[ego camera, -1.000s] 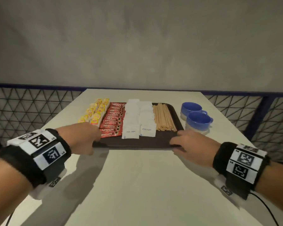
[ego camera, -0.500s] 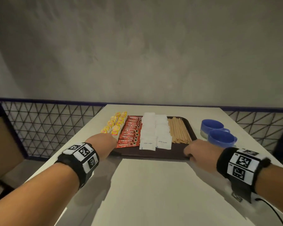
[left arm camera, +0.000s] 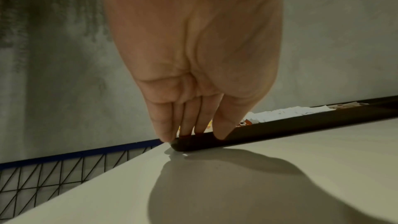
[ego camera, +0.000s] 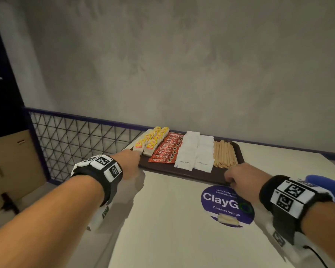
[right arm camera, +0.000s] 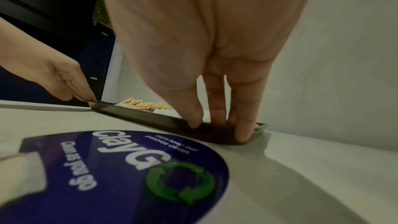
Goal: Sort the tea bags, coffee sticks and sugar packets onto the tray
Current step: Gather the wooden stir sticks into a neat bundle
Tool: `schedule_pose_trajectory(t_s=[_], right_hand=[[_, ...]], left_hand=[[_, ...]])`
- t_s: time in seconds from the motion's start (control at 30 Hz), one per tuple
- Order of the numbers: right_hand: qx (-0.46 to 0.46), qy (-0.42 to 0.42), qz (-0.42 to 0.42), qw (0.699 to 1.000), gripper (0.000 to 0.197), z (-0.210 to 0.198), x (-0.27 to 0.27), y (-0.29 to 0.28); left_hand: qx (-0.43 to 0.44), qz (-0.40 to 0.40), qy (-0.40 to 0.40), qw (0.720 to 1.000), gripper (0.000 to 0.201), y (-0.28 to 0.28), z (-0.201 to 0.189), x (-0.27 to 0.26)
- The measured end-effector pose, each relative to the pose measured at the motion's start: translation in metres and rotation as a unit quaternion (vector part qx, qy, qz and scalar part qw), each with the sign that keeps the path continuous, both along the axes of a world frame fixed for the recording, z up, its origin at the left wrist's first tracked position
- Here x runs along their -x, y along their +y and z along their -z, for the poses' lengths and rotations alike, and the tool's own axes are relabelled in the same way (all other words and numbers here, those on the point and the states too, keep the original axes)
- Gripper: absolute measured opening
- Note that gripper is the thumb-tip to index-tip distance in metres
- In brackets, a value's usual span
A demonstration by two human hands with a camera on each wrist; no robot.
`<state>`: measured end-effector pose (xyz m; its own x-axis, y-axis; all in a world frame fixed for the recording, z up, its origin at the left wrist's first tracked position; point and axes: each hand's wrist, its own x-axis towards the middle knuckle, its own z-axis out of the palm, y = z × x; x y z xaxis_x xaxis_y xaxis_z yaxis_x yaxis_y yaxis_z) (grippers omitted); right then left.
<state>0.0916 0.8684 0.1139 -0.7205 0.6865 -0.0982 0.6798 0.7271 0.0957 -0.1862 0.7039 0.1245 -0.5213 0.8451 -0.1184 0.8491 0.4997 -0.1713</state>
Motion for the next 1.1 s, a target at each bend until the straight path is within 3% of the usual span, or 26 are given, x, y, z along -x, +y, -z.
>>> schedule_pose_trajectory(t_s=[0.1,0.2,0.33,0.5,0.7,0.87,1.0,1.1], right_hand=[[0.0,0.015,-0.002,1.0,0.021,0.003,0.012,0.009],[0.004,0.019,-0.002,1.0,0.025,0.002,0.02,0.014],[0.001,0.037,0.0,0.999,0.025,0.003,0.025,0.018],[0.014,0.042,0.003,0.999,0.029,-0.001,0.028,0.022],[0.029,0.032,0.008,0.999,0.031,-0.004,0.029,0.026],[0.035,0.05,0.005,0.998,0.03,-0.001,0.026,0.026],[0.05,0.101,0.001,0.994,0.026,-0.011,0.005,0.019],[0.028,0.11,0.012,0.993,0.022,-0.036,-0.029,0.007]], left_hand=[[0.017,-0.007,0.002,1.0,0.015,0.01,0.0,0.015],[0.031,-0.01,0.003,0.999,0.029,0.017,0.0,0.024],[0.028,-0.021,-0.011,0.999,0.018,0.022,0.0,0.03],[0.029,-0.012,0.001,1.0,0.029,0.024,0.007,0.036],[0.028,-0.004,-0.001,1.0,0.019,0.027,0.011,0.042],[0.057,0.016,0.019,0.998,0.03,0.027,0.01,0.042],[0.1,0.044,0.037,0.993,0.035,0.012,-0.001,0.017],[0.062,0.071,0.01,0.995,0.044,-0.015,-0.019,-0.019]])
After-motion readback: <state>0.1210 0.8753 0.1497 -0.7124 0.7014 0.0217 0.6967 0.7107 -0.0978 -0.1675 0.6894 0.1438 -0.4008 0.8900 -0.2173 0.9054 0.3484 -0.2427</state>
